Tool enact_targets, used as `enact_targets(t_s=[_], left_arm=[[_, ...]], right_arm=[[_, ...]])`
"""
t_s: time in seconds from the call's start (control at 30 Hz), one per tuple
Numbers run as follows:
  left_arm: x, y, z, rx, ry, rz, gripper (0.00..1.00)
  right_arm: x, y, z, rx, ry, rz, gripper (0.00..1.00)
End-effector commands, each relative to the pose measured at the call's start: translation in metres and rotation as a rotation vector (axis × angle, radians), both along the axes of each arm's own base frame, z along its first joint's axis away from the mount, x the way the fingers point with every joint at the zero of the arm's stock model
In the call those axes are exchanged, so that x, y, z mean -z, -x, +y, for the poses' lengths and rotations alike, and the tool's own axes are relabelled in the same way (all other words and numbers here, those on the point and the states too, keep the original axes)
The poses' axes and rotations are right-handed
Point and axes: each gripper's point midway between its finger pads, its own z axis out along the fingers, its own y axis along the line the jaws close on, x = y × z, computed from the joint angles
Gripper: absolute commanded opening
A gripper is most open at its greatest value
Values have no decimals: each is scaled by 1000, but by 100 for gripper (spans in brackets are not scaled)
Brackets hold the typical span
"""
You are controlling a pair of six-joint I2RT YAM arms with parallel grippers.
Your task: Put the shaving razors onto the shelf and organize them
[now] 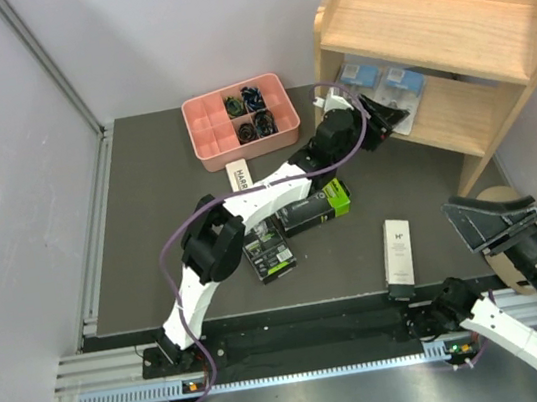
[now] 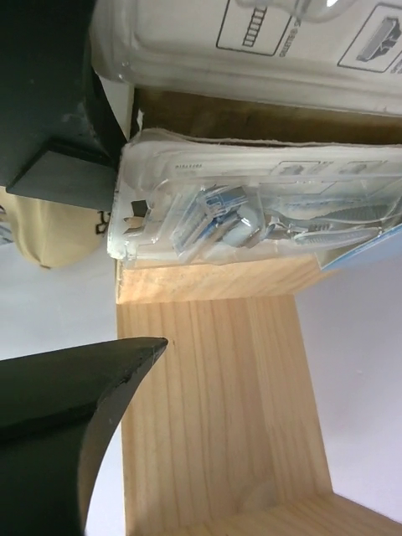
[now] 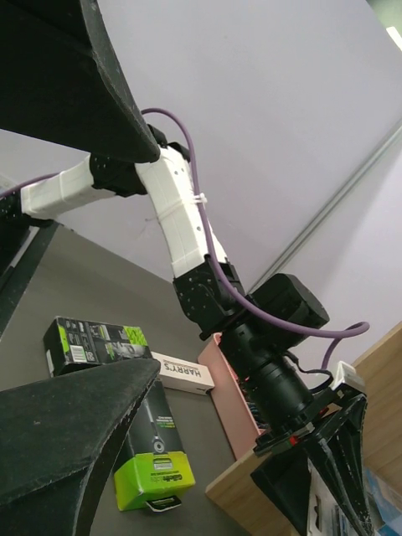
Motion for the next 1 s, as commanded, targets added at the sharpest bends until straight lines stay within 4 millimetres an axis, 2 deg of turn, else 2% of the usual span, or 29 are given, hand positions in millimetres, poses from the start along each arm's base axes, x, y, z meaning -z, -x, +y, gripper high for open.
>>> enact_targets(t_s=[0.0,0.1,0.17,0.2,0.23,0.3,0.5,0.7,0.73,0.77,0.83,0.87,0.93,0.97], left_arm=[[-21,17,4,75,-106,-36,66],[-18,21,9,90,-148,-30,70],[-16,22,14,85,-186,-31,78],[-18,22,15,81,-189,-43,79],[-12,22,18,76,-223,-40,80],[-11,24,22,74,-252,-39,87],[-17,31,28,97,-282,-51,99],[-20,39,33,122,-310,-79,99],[-15,41,35,126,-317,-79,99],[-26,44,39,126,-298,-101,99],[-23,46,42,122,-275,-123,99],[-38,49,45,116,-239,-159,99],[-39,52,49,121,-246,-187,99],[-46,54,51,127,-247,-210,99]], right_arm=[[-12,19,-23,21,-64,-62,99],[-10,18,-23,21,-63,-55,99],[-9,18,-23,20,-67,-55,99],[-9,19,-23,18,-66,-54,99],[-8,18,-23,19,-65,-51,99],[-7,18,-23,19,-64,-50,99],[-5,19,-24,24,-71,-45,99],[-3,17,-21,16,-69,-40,99],[-3,17,-21,17,-72,-40,99],[-1,16,-20,16,-70,-34,99],[-1,16,-19,12,-68,-34,99],[1,14,-18,13,-66,-29,99],[2,14,-15,6,-63,-22,99],[3,13,-14,3,-59,-20,99]])
